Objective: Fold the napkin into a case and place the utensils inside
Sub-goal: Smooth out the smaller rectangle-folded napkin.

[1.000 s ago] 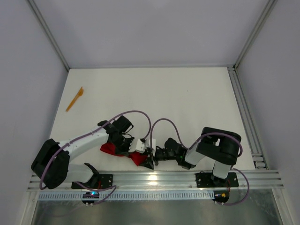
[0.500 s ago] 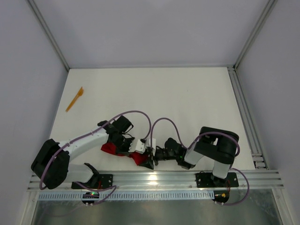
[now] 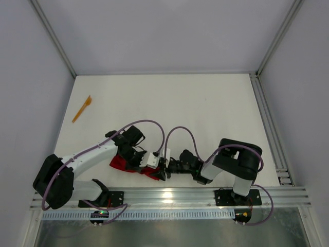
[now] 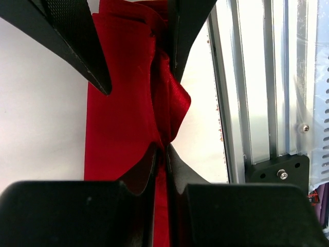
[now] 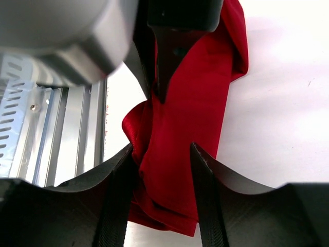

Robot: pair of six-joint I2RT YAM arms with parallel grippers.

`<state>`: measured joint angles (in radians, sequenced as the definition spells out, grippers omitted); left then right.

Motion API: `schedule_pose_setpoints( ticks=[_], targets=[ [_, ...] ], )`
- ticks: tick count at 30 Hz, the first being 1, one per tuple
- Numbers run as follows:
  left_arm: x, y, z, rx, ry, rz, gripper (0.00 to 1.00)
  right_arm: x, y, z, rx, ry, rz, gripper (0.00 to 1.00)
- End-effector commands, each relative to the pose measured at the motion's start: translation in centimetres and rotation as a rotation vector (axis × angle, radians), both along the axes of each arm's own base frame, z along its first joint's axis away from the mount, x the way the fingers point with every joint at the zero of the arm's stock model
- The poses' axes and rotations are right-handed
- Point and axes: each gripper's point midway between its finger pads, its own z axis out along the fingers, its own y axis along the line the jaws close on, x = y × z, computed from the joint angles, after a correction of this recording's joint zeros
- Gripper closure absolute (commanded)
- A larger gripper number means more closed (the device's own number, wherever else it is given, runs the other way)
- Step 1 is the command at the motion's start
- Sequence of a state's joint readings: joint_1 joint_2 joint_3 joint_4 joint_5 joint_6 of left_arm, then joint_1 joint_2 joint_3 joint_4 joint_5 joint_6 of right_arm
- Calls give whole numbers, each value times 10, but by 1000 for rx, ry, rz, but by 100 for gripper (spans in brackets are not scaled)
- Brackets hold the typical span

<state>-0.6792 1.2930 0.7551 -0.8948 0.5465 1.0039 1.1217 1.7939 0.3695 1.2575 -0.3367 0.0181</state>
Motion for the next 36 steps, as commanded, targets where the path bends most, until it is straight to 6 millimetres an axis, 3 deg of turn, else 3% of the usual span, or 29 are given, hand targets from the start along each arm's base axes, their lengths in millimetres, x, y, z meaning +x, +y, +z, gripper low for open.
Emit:
schedule_pose_setpoints(
  ticks=[1,11,15,21,29,31,33,36],
  targets=[
    [3,-17,20,-89,-17,-38,93,14,10,16,43,-29,-46,50],
    [-2,-20,27,-120,3,-55,94,31,-9,-10,-97,-49,-155,54],
    [-1,-20,27,-123,-1,-49,93,22,-13,-16,-135,-85,-114,49],
    [1,-16,21,-103,-9,-50,93,11,-4,4,-46,-61,-59,50],
    [1,-14,17,-88,-6,-58,92,24,-1,14,-56,-71,-114,51],
    [2,-13,16,-81,-7,-52,88,19,0,14,-64,-61,-90,58],
    [3,-14,15,-85,-8,-46,84,18,-1,9,-86,-49,-88,76],
    [5,-16,14,-89,-13,-26,80,16,-1,-6,-118,-13,-90,81]
  ],
)
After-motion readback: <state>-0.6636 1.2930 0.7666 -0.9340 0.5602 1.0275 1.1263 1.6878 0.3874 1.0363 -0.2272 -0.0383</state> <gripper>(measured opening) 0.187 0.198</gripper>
